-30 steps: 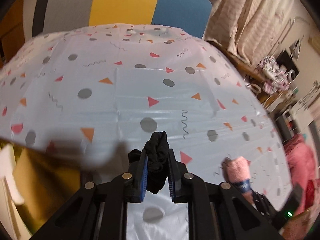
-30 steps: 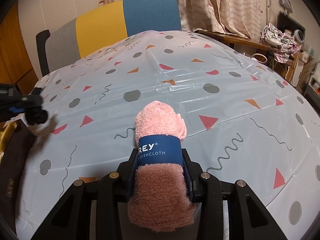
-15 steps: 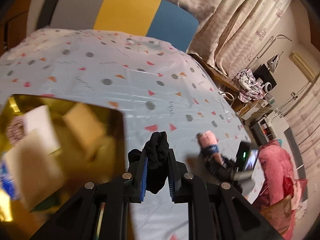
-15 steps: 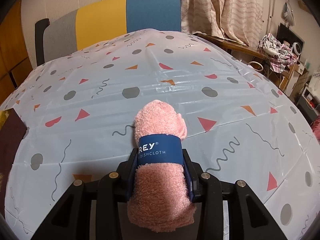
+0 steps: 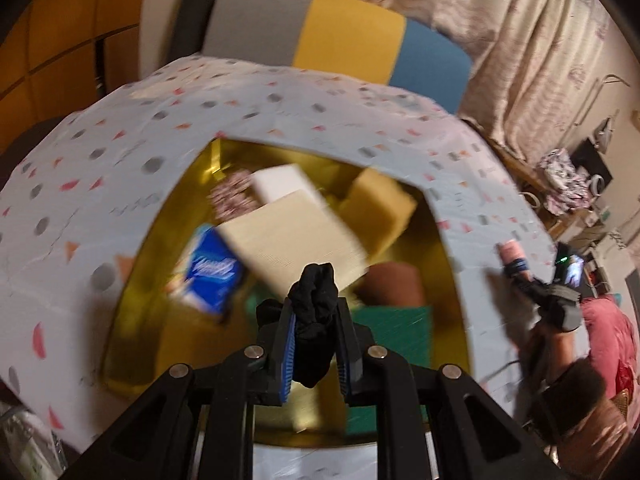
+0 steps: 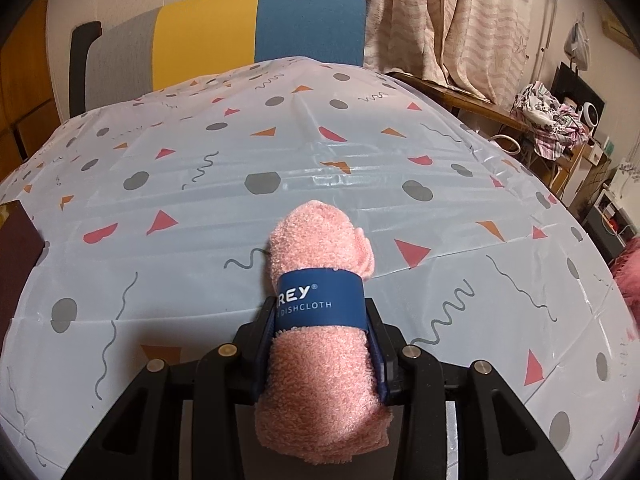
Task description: Organize rigid objects
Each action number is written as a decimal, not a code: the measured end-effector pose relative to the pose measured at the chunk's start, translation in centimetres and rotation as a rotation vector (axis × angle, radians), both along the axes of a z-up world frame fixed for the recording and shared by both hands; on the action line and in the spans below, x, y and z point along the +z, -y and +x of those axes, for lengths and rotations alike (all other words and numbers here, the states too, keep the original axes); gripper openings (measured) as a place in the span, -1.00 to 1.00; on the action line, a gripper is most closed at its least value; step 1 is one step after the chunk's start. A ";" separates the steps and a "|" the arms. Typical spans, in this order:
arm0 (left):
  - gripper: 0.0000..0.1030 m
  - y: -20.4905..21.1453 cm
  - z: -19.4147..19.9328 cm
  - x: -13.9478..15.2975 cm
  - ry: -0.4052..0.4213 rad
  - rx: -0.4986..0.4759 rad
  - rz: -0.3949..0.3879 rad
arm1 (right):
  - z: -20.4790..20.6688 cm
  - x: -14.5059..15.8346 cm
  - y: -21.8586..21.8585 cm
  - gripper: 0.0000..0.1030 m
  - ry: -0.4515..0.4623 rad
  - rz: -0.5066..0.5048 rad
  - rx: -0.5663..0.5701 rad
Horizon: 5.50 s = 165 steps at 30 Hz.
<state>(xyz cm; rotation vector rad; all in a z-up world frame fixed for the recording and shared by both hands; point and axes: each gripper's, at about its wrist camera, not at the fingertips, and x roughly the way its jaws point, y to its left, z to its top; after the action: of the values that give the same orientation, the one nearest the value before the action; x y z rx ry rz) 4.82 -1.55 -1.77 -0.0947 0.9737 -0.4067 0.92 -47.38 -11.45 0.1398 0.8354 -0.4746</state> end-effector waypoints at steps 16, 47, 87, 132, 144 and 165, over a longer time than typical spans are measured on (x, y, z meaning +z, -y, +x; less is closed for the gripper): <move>-0.02 -2.0 -0.2 -3.6 -0.017 0.043 0.102 | -1.1 1.3 -0.9 -0.23 0.073 -0.052 0.010; -0.02 -2.7 -3.6 -0.9 0.092 -0.013 0.024 | -5.4 8.2 -12.6 -0.23 0.069 0.069 0.208; -0.02 -5.0 -4.9 0.9 0.170 0.107 0.160 | 5.0 8.9 -29.8 -0.23 -0.063 0.178 0.546; -0.02 -1.5 -4.9 3.1 0.088 0.194 0.347 | -4.6 11.7 -32.3 1.00 -0.029 0.101 0.383; -0.04 -0.7 -5.1 2.4 0.055 0.156 0.391 | -5.0 11.5 -32.7 1.00 -0.088 0.086 0.299; -0.04 -0.9 -4.8 3.0 0.048 0.154 0.365 | -4.7 11.4 -31.8 1.00 -0.085 0.076 0.228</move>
<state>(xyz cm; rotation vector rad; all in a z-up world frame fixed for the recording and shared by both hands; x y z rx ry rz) -0.02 -0.60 1.20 0.1696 0.9714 -0.0851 -3.79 -15.54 -0.04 0.0928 0.9409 -0.2356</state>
